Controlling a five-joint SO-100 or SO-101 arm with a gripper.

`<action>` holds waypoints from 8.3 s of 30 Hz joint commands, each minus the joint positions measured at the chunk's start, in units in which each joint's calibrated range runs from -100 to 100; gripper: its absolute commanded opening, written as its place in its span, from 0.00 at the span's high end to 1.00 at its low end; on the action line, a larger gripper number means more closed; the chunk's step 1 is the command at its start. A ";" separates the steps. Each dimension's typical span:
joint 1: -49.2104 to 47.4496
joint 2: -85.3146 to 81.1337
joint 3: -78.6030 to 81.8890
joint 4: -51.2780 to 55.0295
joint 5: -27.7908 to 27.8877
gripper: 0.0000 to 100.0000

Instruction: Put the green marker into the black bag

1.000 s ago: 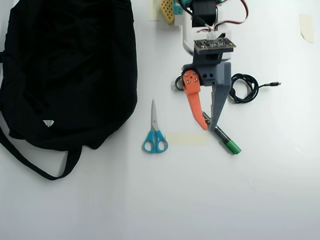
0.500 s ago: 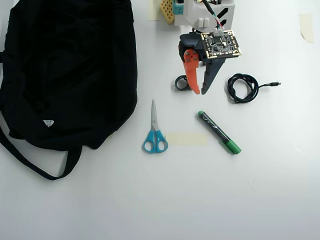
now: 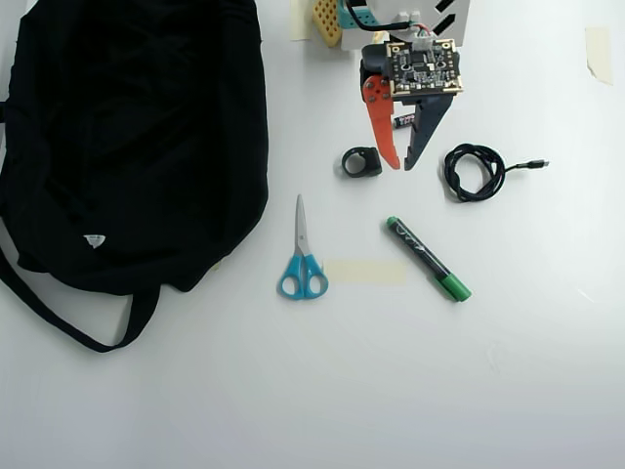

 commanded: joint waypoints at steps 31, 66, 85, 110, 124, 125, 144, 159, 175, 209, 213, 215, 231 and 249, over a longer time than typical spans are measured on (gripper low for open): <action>-3.02 -2.36 -2.62 2.94 -0.25 0.98; -11.70 40.79 -41.16 3.80 7.35 0.98; -12.60 45.03 -40.62 9.65 13.65 0.98; -7.88 53.16 -39.36 7.93 20.62 0.98; -6.24 55.81 -39.99 6.90 20.94 0.98; -6.24 56.31 -40.44 6.90 20.94 0.98; -4.97 58.30 -43.41 6.98 20.94 0.90; -6.84 57.47 -43.50 8.96 17.89 0.73; -9.98 57.14 -45.83 12.93 12.07 0.69; -10.95 62.12 -45.74 15.17 11.39 0.58; -10.58 64.45 -46.37 14.82 11.44 0.58; -10.58 64.86 -46.37 14.05 11.60 0.58; -10.73 67.85 -46.37 10.43 12.13 0.59; -10.20 70.50 -46.28 8.53 14.01 0.78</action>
